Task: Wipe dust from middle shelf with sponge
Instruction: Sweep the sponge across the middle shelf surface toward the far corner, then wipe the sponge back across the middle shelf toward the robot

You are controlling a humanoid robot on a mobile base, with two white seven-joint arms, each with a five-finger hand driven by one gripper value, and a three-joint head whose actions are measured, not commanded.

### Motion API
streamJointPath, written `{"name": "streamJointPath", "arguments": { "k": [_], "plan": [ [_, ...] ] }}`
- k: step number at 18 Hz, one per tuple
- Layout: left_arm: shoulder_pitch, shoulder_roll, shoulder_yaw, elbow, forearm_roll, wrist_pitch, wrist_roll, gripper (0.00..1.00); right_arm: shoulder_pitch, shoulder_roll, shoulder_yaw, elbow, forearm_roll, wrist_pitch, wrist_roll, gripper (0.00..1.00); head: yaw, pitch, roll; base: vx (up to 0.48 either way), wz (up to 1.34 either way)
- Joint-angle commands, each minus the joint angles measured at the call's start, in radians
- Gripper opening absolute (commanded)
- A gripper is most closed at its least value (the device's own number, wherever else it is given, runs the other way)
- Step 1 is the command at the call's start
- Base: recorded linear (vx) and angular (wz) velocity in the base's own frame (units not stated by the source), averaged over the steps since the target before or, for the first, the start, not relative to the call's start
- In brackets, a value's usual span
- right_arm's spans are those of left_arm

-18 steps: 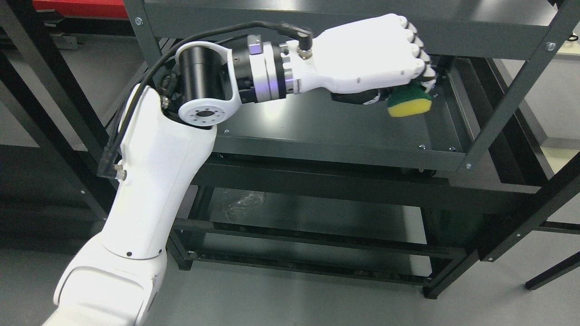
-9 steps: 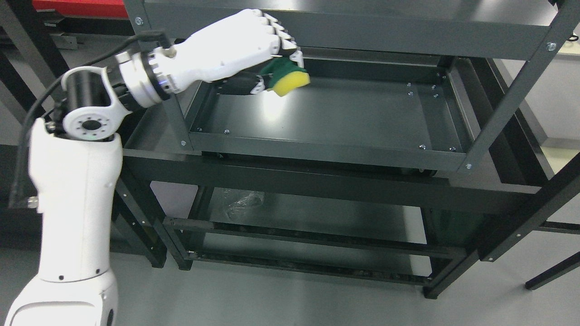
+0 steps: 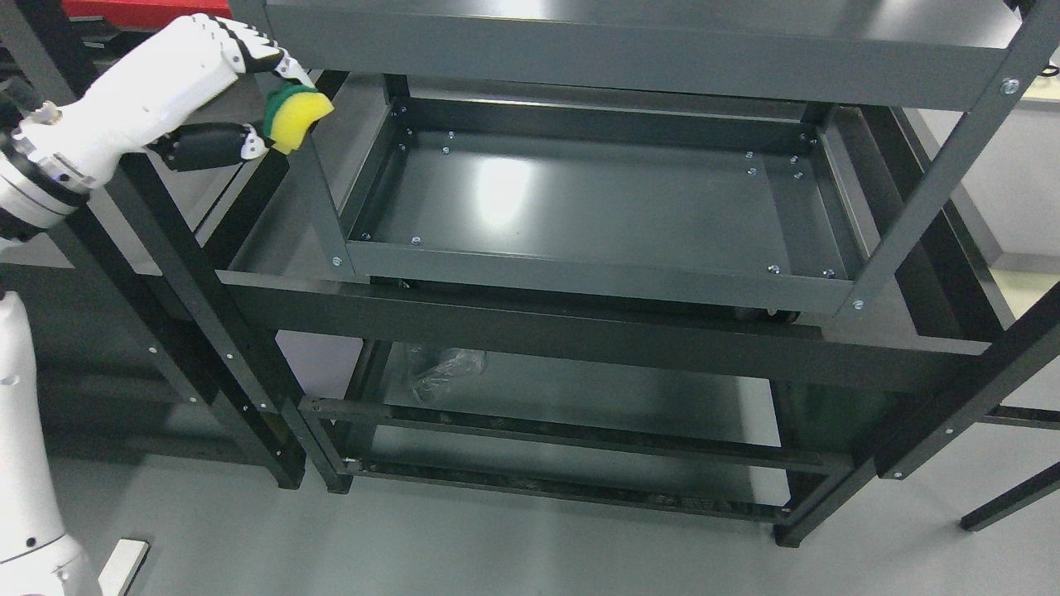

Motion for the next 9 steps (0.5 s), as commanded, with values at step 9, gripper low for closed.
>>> {"name": "streamJointPath", "arguments": {
  "k": [9],
  "plan": [
    [-0.180,-0.360,-0.496,0.012,-0.265,0.000,0.056,0.00,0.000,-0.017,0.000,-0.017,0.000,0.001,0.000,1.00,0.0000,0.000,0.000,0.000,0.00]
  ]
}}
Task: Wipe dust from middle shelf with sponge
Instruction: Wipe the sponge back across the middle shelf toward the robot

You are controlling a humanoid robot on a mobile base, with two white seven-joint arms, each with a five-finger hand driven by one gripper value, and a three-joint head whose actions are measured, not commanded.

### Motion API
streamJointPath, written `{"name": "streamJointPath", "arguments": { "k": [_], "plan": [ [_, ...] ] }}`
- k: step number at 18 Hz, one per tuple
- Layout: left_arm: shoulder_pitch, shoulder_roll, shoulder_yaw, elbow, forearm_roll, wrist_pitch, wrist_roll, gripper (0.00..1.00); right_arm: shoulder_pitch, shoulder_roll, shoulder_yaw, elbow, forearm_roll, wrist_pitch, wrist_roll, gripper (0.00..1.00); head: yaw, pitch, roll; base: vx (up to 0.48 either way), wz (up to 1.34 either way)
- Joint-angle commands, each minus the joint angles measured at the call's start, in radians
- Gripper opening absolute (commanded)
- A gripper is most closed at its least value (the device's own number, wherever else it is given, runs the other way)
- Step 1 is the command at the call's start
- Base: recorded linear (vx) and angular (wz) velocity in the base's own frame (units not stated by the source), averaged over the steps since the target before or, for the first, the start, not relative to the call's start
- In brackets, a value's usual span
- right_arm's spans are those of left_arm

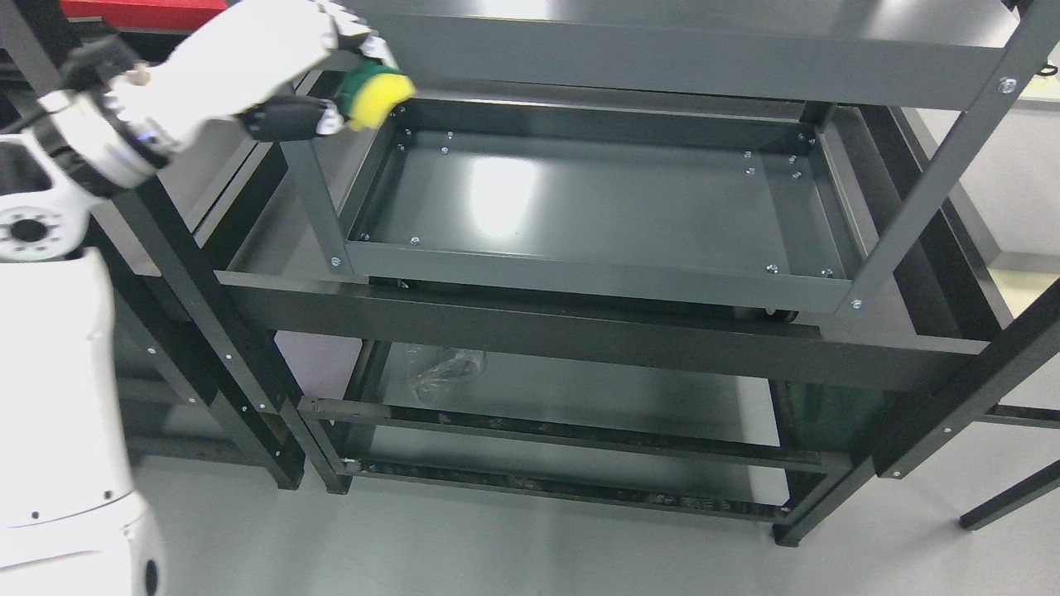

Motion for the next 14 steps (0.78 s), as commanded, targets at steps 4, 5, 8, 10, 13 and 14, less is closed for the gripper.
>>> {"name": "streamJointPath", "arguments": {
  "k": [4,5,8,10,13,14],
  "plan": [
    [-0.108,-0.213,-0.589,0.002,-0.110,0.001,0.254,0.00,0.000,-0.017,0.000,-0.017,0.000,0.001,0.000,1.00,0.0000,0.000,0.000,0.000,0.00],
    [-0.125,-0.213,-0.630,0.002,-0.110,0.001,0.292,0.00,0.000,-0.017,0.000,-0.017,0.000,0.001,0.000,1.00,0.0000,0.000,0.000,0.000,0.00],
    [-0.136,-0.213,-0.770,0.006,-0.118,0.001,0.427,0.00,0.000,-0.017,0.000,-0.017,0.000,0.001,0.000,1.00,0.0000,0.000,0.000,0.000,0.00],
    [-0.136,-0.213,-0.859,0.017,-0.119,0.051,0.511,0.00,0.000,-0.017,0.000,-0.017,0.000,0.001,0.000,1.00,0.0000,0.000,0.000,0.000,0.00],
    [-0.136,-0.213,-0.896,0.038,-0.119,0.106,0.595,0.00,0.000,-0.017,0.000,-0.017,0.000,0.001,0.000,1.00,0.0000,0.000,0.000,0.000,0.00],
    [-0.135,-0.213,-0.890,0.040,-0.118,0.107,0.596,0.00,0.000,-0.017,0.000,-0.017,0.000,0.001,0.000,1.00,0.0000,0.000,0.000,0.000,0.00]
  ]
}}
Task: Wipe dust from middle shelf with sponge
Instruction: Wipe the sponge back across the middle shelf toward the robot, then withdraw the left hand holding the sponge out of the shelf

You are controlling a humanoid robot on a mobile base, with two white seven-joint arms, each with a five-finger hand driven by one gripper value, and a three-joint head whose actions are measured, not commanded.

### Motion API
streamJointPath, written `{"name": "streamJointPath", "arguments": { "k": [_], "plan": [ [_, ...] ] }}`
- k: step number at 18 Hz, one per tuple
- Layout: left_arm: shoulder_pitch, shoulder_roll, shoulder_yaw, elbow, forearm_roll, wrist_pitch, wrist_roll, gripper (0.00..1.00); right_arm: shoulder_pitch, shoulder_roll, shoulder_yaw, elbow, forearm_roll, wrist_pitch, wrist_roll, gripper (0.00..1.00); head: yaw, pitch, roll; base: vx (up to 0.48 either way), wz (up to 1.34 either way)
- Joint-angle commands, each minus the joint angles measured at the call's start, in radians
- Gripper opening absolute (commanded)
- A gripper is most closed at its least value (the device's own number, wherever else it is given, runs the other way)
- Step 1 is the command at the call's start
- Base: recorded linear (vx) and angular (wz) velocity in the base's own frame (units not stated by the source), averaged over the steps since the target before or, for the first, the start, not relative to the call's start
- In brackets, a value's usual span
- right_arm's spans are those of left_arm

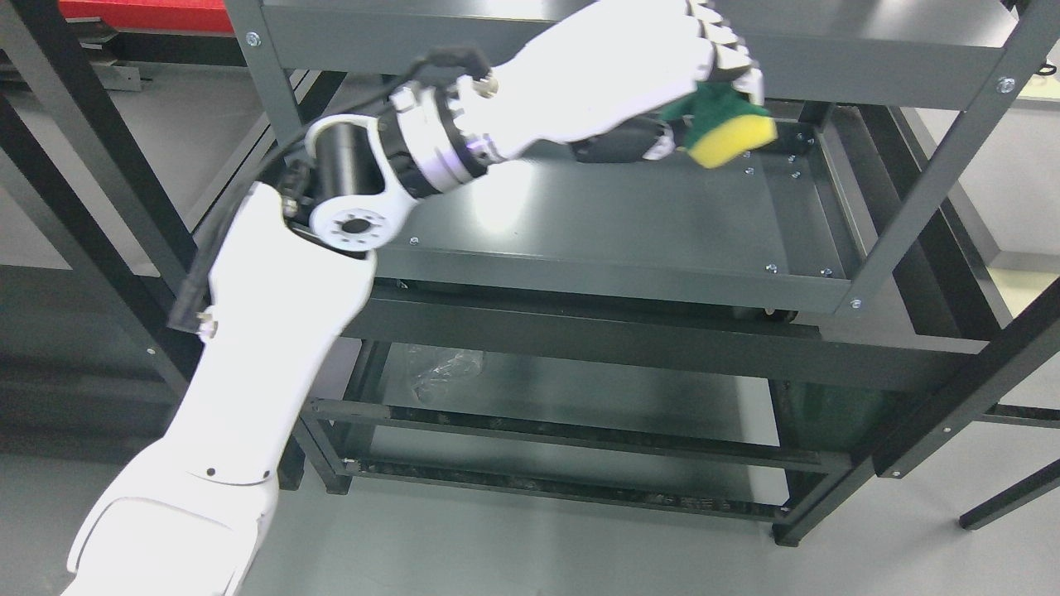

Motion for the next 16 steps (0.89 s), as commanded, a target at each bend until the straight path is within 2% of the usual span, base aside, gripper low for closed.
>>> {"name": "streamJointPath", "arguments": {
  "k": [1,4,8,11,16],
  "plan": [
    [-0.010,-0.042,-0.320,0.028,-0.002,0.030,0.056,0.00,0.001,-0.017,0.000,-0.017,0.000,0.001,0.000,1.00,0.0000,0.000,0.000,0.000,0.00],
    [0.054,-0.042,-0.314,0.021,0.045,0.024,0.058,0.00,0.000,-0.017,0.000,-0.017,0.000,0.001,0.000,1.00,0.0000,0.000,0.000,0.000,0.00],
    [0.285,-0.042,-0.287,0.002,0.154,0.018,0.060,0.00,0.000,-0.017,0.000,-0.017,0.000,0.001,0.000,1.00,0.0000,0.000,0.000,0.000,0.00],
    [0.419,-0.042,-0.135,0.002,0.248,0.058,0.125,0.00,0.000,-0.017,0.000,-0.017,0.000,0.001,0.000,1.00,0.0000,0.000,0.000,0.000,0.00],
    [0.611,-0.042,0.146,0.001,0.472,0.283,0.303,0.00,0.000,-0.017,0.000,-0.017,0.000,0.001,0.000,1.00,0.0000,0.000,0.000,0.000,0.00]
  ]
}}
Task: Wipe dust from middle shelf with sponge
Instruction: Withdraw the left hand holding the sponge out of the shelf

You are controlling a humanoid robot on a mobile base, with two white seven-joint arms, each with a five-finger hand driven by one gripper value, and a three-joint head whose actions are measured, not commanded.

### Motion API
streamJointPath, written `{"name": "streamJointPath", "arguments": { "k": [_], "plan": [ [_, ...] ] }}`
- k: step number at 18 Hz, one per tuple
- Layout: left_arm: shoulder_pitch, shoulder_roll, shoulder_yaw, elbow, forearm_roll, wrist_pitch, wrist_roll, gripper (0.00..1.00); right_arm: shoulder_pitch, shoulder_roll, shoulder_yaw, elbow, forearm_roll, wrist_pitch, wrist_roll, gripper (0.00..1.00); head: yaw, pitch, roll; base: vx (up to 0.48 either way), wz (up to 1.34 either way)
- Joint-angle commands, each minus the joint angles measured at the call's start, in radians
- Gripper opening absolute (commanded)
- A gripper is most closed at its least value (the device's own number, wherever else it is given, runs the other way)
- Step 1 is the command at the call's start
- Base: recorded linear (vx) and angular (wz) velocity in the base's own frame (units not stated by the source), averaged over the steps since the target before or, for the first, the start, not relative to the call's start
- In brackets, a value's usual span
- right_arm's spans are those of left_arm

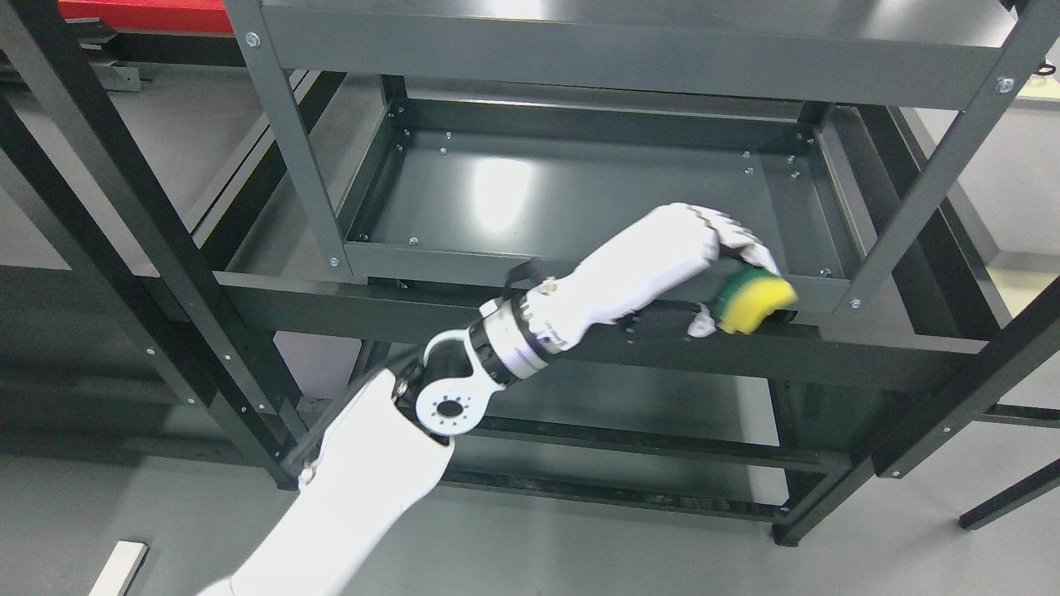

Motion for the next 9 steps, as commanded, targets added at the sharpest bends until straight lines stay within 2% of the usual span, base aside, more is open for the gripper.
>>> {"name": "streamJointPath", "arguments": {
  "k": [1,4,9],
  "plan": [
    [0.234,0.005,0.321,-0.007,0.220,0.156,0.100,0.00,0.000,-0.017,0.000,-0.017,0.000,0.001,0.000,1.00,0.0000,0.000,0.000,0.000,0.00],
    [0.342,0.005,0.427,-0.071,0.245,0.211,0.113,0.00,0.000,-0.017,0.000,-0.017,0.000,0.001,0.000,1.00,0.0000,0.000,0.000,0.000,0.00],
    [0.564,0.005,0.461,-0.313,0.344,0.326,0.117,0.00,0.000,-0.017,0.000,-0.017,0.000,0.001,0.000,1.00,0.0000,0.000,0.000,0.000,0.00]
  ]
}}
